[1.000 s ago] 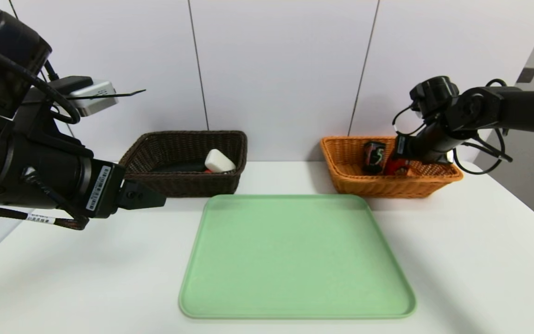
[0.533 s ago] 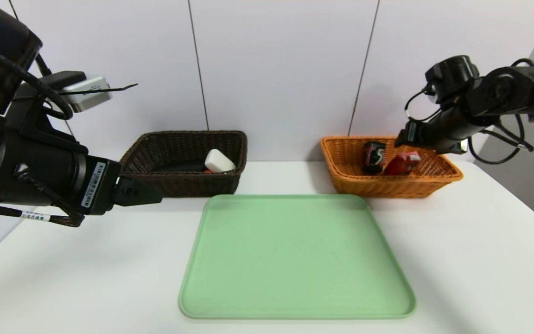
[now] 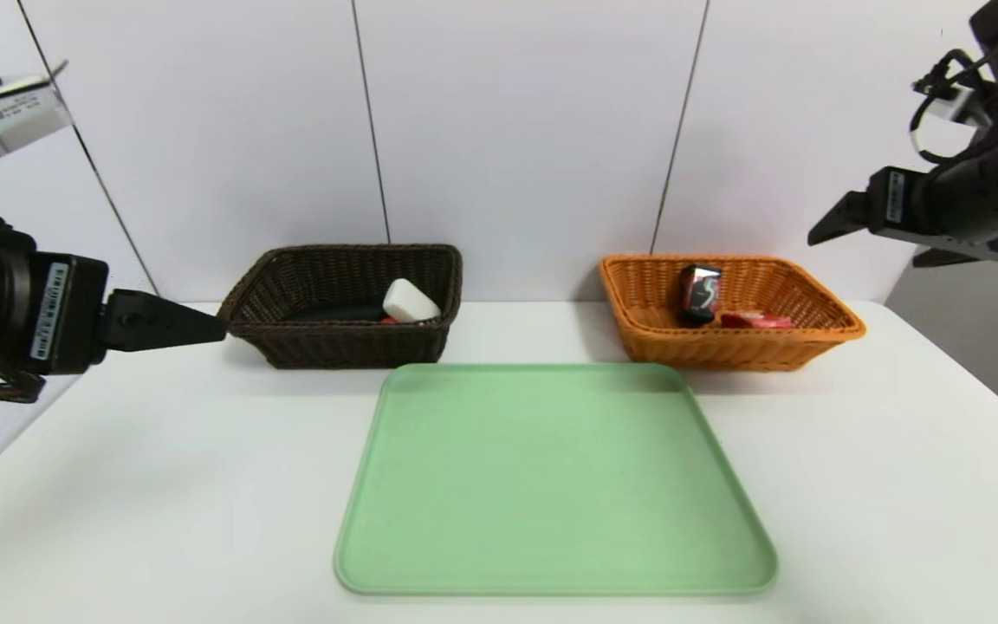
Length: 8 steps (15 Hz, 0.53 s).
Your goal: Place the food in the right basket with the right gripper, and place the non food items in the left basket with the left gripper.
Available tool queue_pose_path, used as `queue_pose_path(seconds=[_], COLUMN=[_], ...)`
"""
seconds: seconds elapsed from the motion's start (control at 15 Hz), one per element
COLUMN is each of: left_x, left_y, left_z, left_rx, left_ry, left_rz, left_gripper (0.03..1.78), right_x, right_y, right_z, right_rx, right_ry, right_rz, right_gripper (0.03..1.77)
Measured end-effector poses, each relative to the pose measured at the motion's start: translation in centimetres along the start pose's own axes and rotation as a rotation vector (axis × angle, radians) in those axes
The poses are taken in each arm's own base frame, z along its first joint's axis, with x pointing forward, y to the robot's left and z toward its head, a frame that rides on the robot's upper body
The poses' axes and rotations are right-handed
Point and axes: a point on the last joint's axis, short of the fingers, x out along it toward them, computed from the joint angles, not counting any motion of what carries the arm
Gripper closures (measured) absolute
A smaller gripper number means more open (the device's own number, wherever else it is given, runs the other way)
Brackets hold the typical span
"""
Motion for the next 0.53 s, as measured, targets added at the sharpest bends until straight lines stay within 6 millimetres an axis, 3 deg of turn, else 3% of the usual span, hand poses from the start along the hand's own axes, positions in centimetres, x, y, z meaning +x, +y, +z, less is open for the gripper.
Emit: queue_pose_path(seconds=[0.27,0.53], left_x=[-2.3,-4.7], left_y=[1.3,1.9], left_z=[-1.0,-3.9], left_rx=[-0.038,-0.042], left_ry=[-0.045,-0.067], left_rz=[0.048,0.06], left_gripper=[0.12,0.12], right_x=[-4.6,-9.0], right_y=[-0.9,-2.5], right_z=[-3.8,-8.7], right_rx=[-0.027,-0.061], right_ry=[0.009,0.002], right_rz=[0.009,0.039], right_gripper=[0.14,0.12])
